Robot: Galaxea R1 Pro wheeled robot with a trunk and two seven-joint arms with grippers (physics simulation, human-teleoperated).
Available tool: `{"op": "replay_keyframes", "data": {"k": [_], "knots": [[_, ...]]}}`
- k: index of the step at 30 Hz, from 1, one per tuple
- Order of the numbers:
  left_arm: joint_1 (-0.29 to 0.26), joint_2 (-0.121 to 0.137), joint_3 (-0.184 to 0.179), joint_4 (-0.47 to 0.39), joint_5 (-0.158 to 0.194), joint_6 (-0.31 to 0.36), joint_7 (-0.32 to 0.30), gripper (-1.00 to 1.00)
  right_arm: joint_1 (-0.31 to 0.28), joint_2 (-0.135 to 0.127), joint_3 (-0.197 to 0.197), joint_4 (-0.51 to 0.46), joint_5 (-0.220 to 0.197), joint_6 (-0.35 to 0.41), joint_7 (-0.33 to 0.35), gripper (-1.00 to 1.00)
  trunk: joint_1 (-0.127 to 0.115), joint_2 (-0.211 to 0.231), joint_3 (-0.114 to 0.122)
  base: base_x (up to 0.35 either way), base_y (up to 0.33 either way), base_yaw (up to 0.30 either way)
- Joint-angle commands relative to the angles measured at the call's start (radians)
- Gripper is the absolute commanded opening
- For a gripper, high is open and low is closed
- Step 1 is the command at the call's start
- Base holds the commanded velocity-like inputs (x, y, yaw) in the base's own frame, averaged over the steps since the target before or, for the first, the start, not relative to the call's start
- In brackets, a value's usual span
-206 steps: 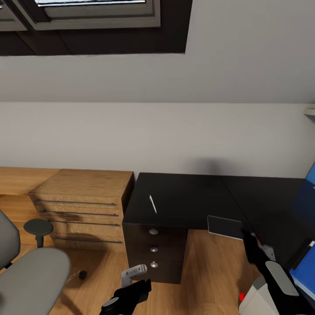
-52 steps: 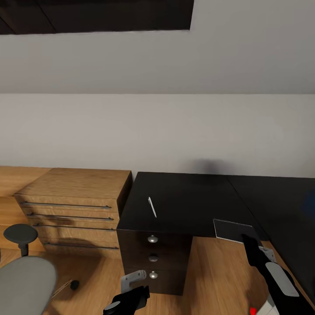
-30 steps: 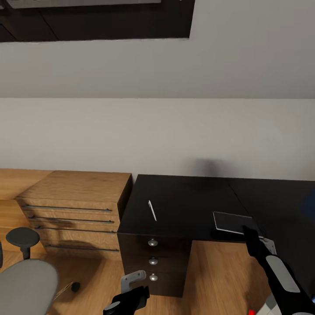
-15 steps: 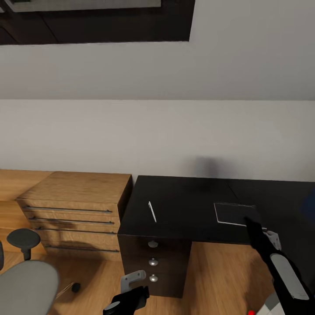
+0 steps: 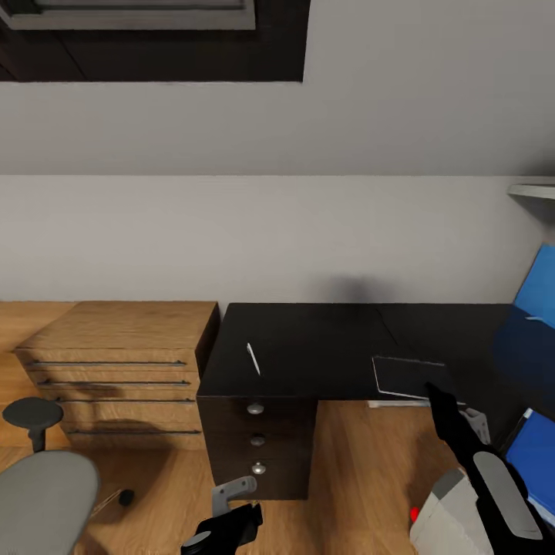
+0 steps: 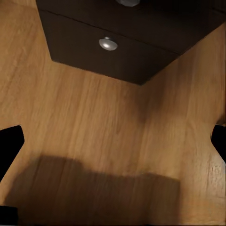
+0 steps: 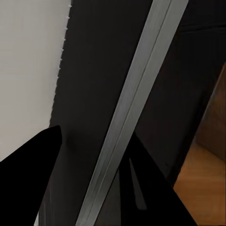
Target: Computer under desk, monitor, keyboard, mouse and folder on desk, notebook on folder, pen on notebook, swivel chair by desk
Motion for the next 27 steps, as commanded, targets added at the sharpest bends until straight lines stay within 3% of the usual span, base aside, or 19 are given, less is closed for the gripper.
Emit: {"op": "replay_keyframes", "data": {"k": [1, 11, 27], "knots": [[-0.001, 0.001, -0.002, -0.002, 0.003, 0.004, 0.006, 1.00, -0.001, 0.000, -0.002, -0.002, -0.009, 0.005, -0.012, -1.00, -0.001, -0.001, -0.001, -0.335, -0.052, -0.265], [-0.001, 0.001, -0.002, -0.001, 0.003, 0.004, 0.006, 1.00, 0.000, 0.000, -0.004, -0.004, -0.011, 0.006, -0.025, -1.00, -0.001, -0.001, -0.001, -0.271, -0.081, -0.270], [-0.001, 0.001, -0.002, -0.001, 0.003, 0.004, 0.006, 1.00, 0.000, -0.001, -0.007, -0.012, -0.010, 0.004, -0.029, -1.00, -0.001, -0.001, -0.001, -0.023, -0.008, -0.274]]}}
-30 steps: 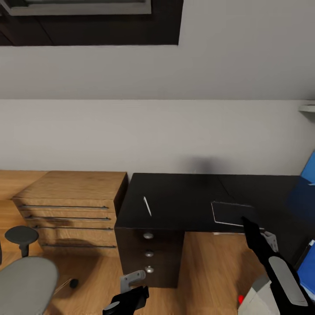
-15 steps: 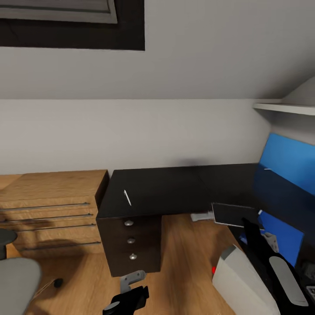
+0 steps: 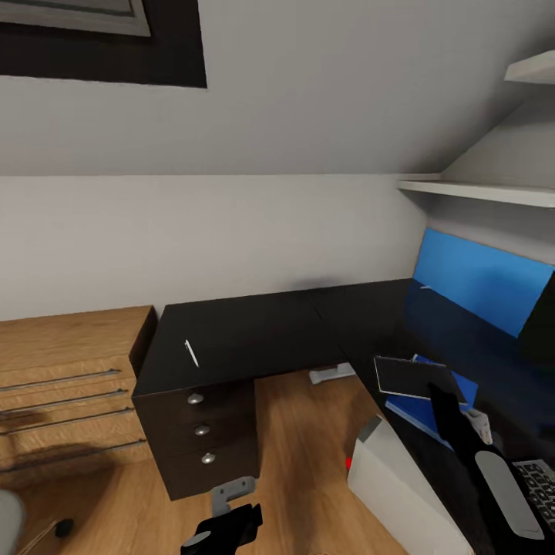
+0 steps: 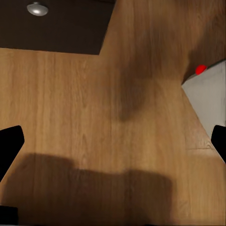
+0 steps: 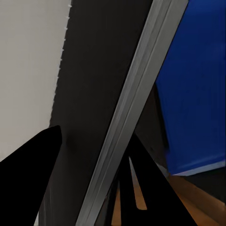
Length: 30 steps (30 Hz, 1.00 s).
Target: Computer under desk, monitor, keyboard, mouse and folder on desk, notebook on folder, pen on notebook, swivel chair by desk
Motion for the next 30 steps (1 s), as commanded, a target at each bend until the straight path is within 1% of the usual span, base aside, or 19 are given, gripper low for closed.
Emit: {"op": "replay_keyframes", "data": {"k": [1, 5, 9, 19, 26, 28, 30], "knots": [[-0.001, 0.001, -0.002, -0.002, 0.003, 0.004, 0.006, 1.00, -0.001, 0.000, -0.001, -0.002, -0.007, 0.005, -0.006, -1.00, 0.000, -0.001, -0.001, 0.000, 0.000, -0.277], [-0.001, 0.001, -0.002, -0.002, 0.003, 0.004, 0.006, 1.00, -0.001, -0.002, -0.002, -0.001, -0.006, 0.005, -0.006, -1.00, 0.000, -0.001, -0.001, 0.000, 0.000, -0.251], [-0.001, 0.001, -0.002, -0.001, 0.003, 0.004, 0.006, 1.00, -0.001, -0.002, -0.002, -0.001, -0.005, 0.004, -0.005, -1.00, 0.000, -0.001, -0.001, 0.000, 0.000, -0.111], [-0.001, 0.001, -0.002, -0.001, 0.003, 0.004, 0.006, 1.00, -0.001, -0.001, -0.002, 0.004, -0.005, 0.000, 0.001, -1.00, 0.000, -0.001, -0.001, 0.000, 0.000, -0.015], [-0.001, 0.000, -0.002, -0.001, 0.003, 0.004, 0.006, 1.00, -0.001, 0.000, -0.002, -0.015, -0.003, -0.013, 0.000, -1.00, 0.000, -0.001, -0.001, 0.000, 0.000, 0.000], [-0.001, 0.000, -0.002, -0.001, 0.003, 0.004, 0.006, 1.00, -0.001, -0.001, -0.007, -0.014, -0.003, -0.016, -0.001, -1.00, 0.000, -0.001, -0.001, 0.000, 0.000, 0.000], [-0.001, -0.001, -0.002, -0.001, 0.003, 0.004, 0.006, 1.00, -0.001, -0.001, -0.020, -0.010, -0.002, -0.023, -0.003, -1.00, 0.000, -0.001, -0.001, 0.000, 0.000, 0.000]]}}
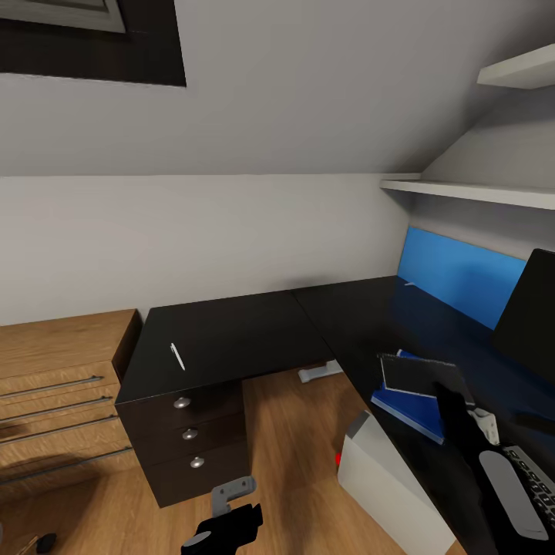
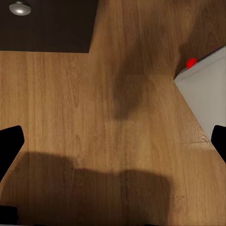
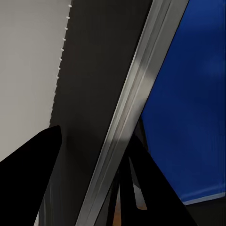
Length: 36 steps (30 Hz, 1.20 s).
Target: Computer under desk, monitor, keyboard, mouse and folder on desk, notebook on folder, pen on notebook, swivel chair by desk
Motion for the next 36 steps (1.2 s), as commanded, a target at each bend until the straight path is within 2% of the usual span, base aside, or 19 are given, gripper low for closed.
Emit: {"op": "replay_keyframes", "data": {"k": [1, 5, 12, 18, 25, 33, 36], "knots": [[-0.001, 0.001, -0.002, -0.001, 0.003, 0.004, 0.006, 1.00, -0.001, 0.000, -0.012, 0.004, -0.007, 0.000, -0.009, -1.00, 0.000, -0.001, -0.001, 0.000, 0.000, 0.000], [-0.001, 0.001, -0.002, -0.002, 0.003, 0.004, 0.006, 1.00, -0.001, 0.000, -0.026, 0.015, -0.005, -0.009, -0.030, -1.00, 0.000, -0.001, -0.001, 0.000, 0.000, 0.000], [-0.001, 0.001, -0.003, -0.002, 0.001, 0.003, 0.006, 1.00, -0.001, 0.000, -0.027, 0.018, -0.004, -0.013, -0.050, -1.00, 0.000, -0.001, -0.001, 0.033, 0.000, 0.000], [-0.001, 0.002, -0.042, -0.003, -0.003, 0.002, 0.007, 1.00, -0.001, -0.001, -0.026, 0.018, -0.003, -0.015, -0.062, -1.00, 0.000, -0.001, -0.001, 0.219, 0.000, 0.000], [-0.001, 0.003, -0.055, -0.002, -0.005, 0.002, 0.008, 1.00, -0.001, -0.001, -0.026, 0.018, -0.002, -0.017, -0.072, -1.00, 0.000, -0.001, -0.001, 0.063, 0.000, 0.000], [-0.001, 0.004, -0.057, -0.002, -0.003, 0.002, 0.008, 1.00, -0.001, -0.001, -0.026, 0.019, 0.077, -0.067, -0.106, -1.00, 0.000, -0.001, -0.001, 0.003, 0.000, 0.000], [-0.001, 0.004, -0.057, -0.002, -0.003, 0.002, 0.008, 1.00, -0.001, -0.001, -0.026, 0.019, 0.093, -0.072, -0.111, -1.00, 0.000, -0.001, -0.001, 0.000, 0.000, 0.000]]}}
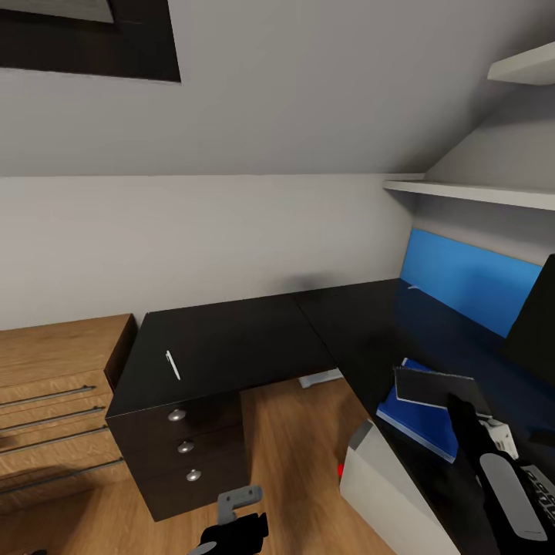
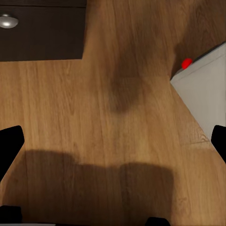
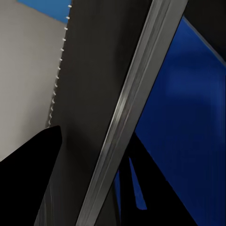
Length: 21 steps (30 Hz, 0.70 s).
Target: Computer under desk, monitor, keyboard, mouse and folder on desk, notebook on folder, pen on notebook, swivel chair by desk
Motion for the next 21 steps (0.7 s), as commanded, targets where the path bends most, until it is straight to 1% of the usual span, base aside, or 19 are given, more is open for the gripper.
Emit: {"op": "replay_keyframes", "data": {"k": [1, 9, 21], "knots": [[-0.001, 0.001, -0.002, -0.002, 0.003, 0.004, 0.006, 1.00, -0.001, 0.000, -0.001, -0.002, -0.002, 0.004, -0.006, -1.00, 0.000, -0.001, -0.001, 0.000, 0.000, 0.000], [-0.001, 0.001, -0.002, -0.002, 0.003, 0.004, 0.006, 1.00, -0.001, 0.000, -0.001, -0.002, 0.006, 0.002, -0.009, -1.00, 0.000, -0.001, -0.001, 0.000, 0.000, 0.000], [-0.001, 0.000, -0.002, -0.002, 0.003, 0.004, 0.006, 1.00, -0.001, 0.000, 0.000, -0.002, 0.007, 0.002, -0.009, -1.00, 0.000, -0.001, -0.001, 0.000, 0.000, 0.000]]}}
